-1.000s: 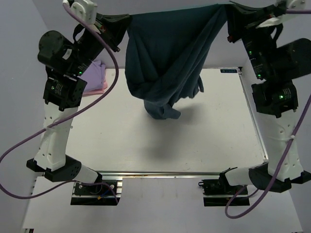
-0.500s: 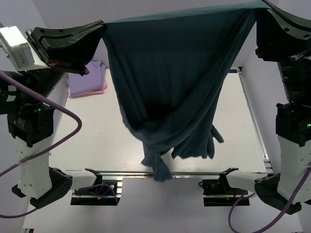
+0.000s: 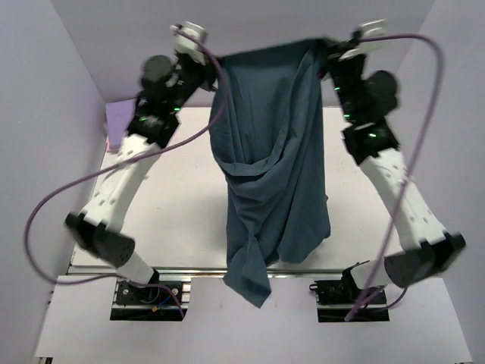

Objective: Fold and stack the t-shirts
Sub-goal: Flatten out the tshirt

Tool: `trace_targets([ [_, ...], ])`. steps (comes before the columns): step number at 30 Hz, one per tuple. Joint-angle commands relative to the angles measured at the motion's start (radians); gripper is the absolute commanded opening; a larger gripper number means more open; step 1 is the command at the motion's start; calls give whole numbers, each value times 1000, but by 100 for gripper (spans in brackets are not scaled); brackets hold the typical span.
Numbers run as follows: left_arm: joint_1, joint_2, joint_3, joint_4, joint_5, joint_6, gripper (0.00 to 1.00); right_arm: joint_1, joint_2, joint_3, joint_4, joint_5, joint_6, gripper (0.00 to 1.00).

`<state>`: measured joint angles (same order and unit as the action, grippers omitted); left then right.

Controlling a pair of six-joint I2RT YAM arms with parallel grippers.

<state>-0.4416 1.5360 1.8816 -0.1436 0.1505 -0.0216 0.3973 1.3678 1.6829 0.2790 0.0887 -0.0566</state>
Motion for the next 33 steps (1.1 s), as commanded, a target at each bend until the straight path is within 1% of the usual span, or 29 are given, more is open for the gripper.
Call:
trace_targets([
  [1, 24, 100, -105, 36, -123, 5, 0, -14, 91, -153, 120, 170, -23, 0],
  [2, 24, 175, -122, 47, -123, -6, 0, -14, 117, -166, 135, 199, -23, 0],
  [4, 37, 267, -122, 36, -123, -44, 0, -15, 244, -178, 120, 241, -11, 0],
  [5, 49, 318, -75, 17, -123, -57, 0, -18, 278, -169, 71, 253, -12, 0],
  [6, 64, 369, -52, -13, -123, -69, 0, -15, 362, -154, 46, 264, -14, 0],
  [7, 64, 469, -21, -37, -146, -87, 0, -17, 452, -62, -24, 272, -22, 0],
  [8, 79, 518, 54, -63, -146, -101, 0, -15, 500, -16, -70, 282, -19, 0],
  [9, 98, 561, 92, -86, -137, -101, 0, -17, 595, 86, -219, 307, -11, 21],
  [10, 98, 600, 129, -138, -137, -122, 13, -17, 676, 189, -266, 303, -3, 35],
  [11, 112, 665, 190, -155, -123, -123, 40, -17, 712, 233, -320, 298, 7, 49],
  [12, 112, 680, 209, -168, -114, -123, 55, -15, 781, 301, -401, 298, 14, 79],
  [13, 112, 690, 220, -178, -114, -123, 74, -15, 792, 323, -415, 296, 20, 90],
  [14, 121, 690, 220, -179, -114, -123, 100, -5, 800, 345, -431, 292, 32, 90],
  [16, 121, 658, 186, -156, -114, -123, 100, -20, 778, 330, -431, 260, 49, 90],
  [18, 121, 600, 114, -117, -114, -113, 100, -21, 733, 290, -431, 250, 92, 90],
  [20, 121, 564, 93, -117, -114, -100, 100, -18, 708, 249, -446, 246, 101, 90],
  [21, 121, 547, 83, -117, -114, -89, 100, -21, 665, 239, -449, 243, 125, 90],
  [23, 107, 511, 83, -177, -103, -74, 100, -21, 640, 204, -491, 223, 144, 90],
  [24, 98, 500, 83, -203, -103, -74, 100, -21, 596, 181, -504, 209, 181, 90],
  [26, 89, 471, 56, -258, -86, -74, 100, -25, 564, 144, -544, 197, 224, 90],
  [27, 89, 432, 38, -310, -75, -89, 100, -28, 498, 68, -560, 200, 242, 90],
  [28, 89, 408, -26, -327, -57, -89, 100, -28, 472, 37, -581, 200, 280, 90],
  [29, 78, 347, -76, -327, -20, -100, 100, -31, 423, -85, -589, 198, 314, 90],
  [30, 58, 346, -128, -314, -20, -109, 100, -31, 366, -86, -587, 198, 328, 90],
  [31, 44, 276, -244, -300, -20, -119, 100, -32, 338, -173, -589, 195, 360, 90],
  [32, 29, 245, -298, -286, 0, -132, 100, -32, 309, -254, -587, 212, 373, 90],
  [33, -6, 218, -343, -286, 12, -132, 100, -32, 236, -291, -587, 220, 386, 90],
])
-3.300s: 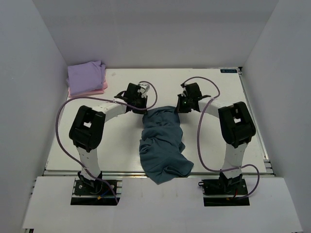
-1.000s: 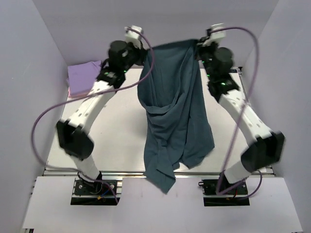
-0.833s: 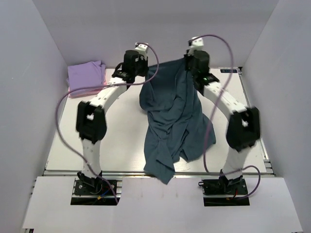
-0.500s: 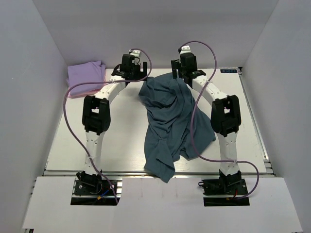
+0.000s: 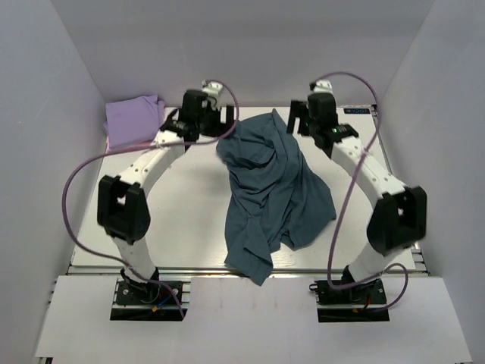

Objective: Fold and stack the t-shirts
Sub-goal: Flatten out the tshirt

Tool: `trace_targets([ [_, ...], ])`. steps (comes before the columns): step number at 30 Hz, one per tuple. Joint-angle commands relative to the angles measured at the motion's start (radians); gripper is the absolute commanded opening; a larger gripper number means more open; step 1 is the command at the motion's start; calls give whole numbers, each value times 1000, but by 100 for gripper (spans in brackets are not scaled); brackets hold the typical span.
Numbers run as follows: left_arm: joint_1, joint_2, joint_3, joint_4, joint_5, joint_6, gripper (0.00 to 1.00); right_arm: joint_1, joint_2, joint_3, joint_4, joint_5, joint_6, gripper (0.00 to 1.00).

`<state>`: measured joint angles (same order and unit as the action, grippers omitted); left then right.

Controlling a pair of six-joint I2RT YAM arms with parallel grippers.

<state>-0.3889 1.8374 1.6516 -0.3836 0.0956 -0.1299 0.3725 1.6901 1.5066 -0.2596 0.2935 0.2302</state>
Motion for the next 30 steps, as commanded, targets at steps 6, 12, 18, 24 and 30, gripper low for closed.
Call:
trace_targets([
  [6, -244, -225, -396, -115, 75, -114, 100, -18, -308, -422, -137, 114, 243, 90],
  [12, -407, -315, -655, -163, 108, -209, 100, -44, -484, -657, -196, 144, 320, 90],
  [18, -498, -435, -776, -60, 265, -218, 90, -69, -537, -709, -201, 128, 324, 90],
  [24, -559, -374, -734, -72, 282, -197, 80, -86, -532, -737, -205, 130, 324, 90],
  [30, -588, -290, -722, -113, 282, -197, 68, -106, -555, -766, -205, 134, 325, 90],
])
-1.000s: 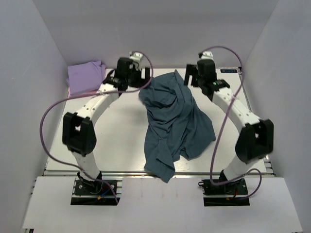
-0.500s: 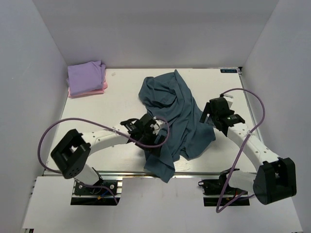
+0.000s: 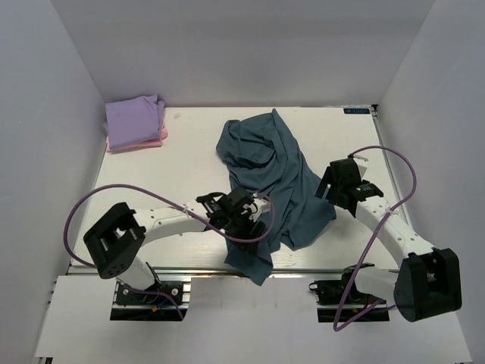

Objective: Fold and stack the t-shirts
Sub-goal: Flatten out the tshirt

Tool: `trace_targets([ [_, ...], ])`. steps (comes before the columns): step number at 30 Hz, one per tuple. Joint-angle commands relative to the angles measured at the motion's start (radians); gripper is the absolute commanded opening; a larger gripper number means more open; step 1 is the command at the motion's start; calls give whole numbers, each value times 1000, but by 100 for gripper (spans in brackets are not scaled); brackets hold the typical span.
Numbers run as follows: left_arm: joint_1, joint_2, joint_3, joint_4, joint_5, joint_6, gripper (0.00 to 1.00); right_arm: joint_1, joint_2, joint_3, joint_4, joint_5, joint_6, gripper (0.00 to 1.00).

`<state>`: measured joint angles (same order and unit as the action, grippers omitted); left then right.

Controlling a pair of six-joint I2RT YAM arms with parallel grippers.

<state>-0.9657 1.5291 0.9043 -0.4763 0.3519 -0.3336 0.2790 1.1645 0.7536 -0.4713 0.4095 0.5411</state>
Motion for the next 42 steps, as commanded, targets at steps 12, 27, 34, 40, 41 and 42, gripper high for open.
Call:
trace_targets([
  [12, -33, 39, 123, -41, -123, -4, 0, -29, -65, -60, 11, -47, -23, 90],
  [27, -2, -230, 183, -79, -463, -9, 0, -23, -126, -200, 65, -320, -43, 82],
  [34, -24, -182, 62, -8, -132, 50, 100, -26, -140, -189, 72, -322, -53, 82],
  [40, -24, -118, 12, 30, -10, 50, 96, -24, -138, -188, 71, -301, -47, 84],
  [41, -24, -104, 11, 30, 8, 50, 93, -24, -140, -188, 69, -296, -46, 84],
  [42, -24, -89, 11, 44, 53, 63, 90, -26, -138, -188, 68, -285, -46, 84],
])
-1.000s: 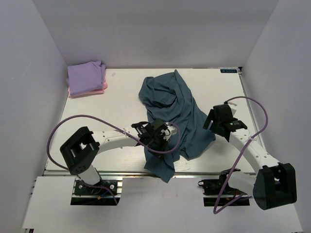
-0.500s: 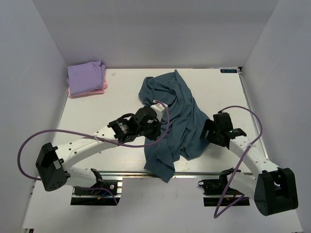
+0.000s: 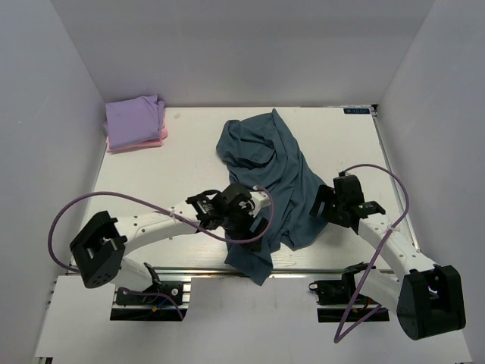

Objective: Fold and stack the t-shirts
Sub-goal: Flatten out the tshirt

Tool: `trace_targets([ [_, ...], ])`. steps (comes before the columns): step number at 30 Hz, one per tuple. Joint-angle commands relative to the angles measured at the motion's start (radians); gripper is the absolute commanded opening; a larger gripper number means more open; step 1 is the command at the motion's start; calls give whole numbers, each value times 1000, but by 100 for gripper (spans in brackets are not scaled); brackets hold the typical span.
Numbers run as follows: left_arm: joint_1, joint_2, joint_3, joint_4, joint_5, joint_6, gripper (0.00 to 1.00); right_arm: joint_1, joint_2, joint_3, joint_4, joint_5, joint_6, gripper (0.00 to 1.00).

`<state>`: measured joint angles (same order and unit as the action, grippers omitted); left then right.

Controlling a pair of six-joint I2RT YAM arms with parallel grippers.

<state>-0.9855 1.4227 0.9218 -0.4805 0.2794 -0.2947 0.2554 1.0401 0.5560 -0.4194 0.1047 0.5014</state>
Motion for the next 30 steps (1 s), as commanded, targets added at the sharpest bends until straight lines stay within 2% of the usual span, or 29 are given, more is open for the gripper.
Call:
trace_targets([
  [1, -4, 47, -6, 48, 141, 35, 87, -2, -12, 13, 16, 23, -7, 84],
  [3, -4, 73, -6, 57, 165, 46, 82, -1, -11, 15, 11, 27, -6, 84],
  [9, -4, 171, 3, 43, 181, 55, 77, -1, -15, 5, 13, 32, 3, 86],
  [16, -4, 225, 46, -33, 18, 19, 66, -1, -20, -1, 10, 30, 3, 86],
  [19, -13, 237, 86, -148, -139, -18, 62, -1, -17, -1, 13, 29, 3, 86],
  [25, -13, 151, 71, -147, -152, -18, 64, -4, -20, -7, 14, 35, 0, 86],
  [30, -13, 151, 71, -173, -155, -18, 64, -1, -28, -1, 11, 35, -7, 86],
])
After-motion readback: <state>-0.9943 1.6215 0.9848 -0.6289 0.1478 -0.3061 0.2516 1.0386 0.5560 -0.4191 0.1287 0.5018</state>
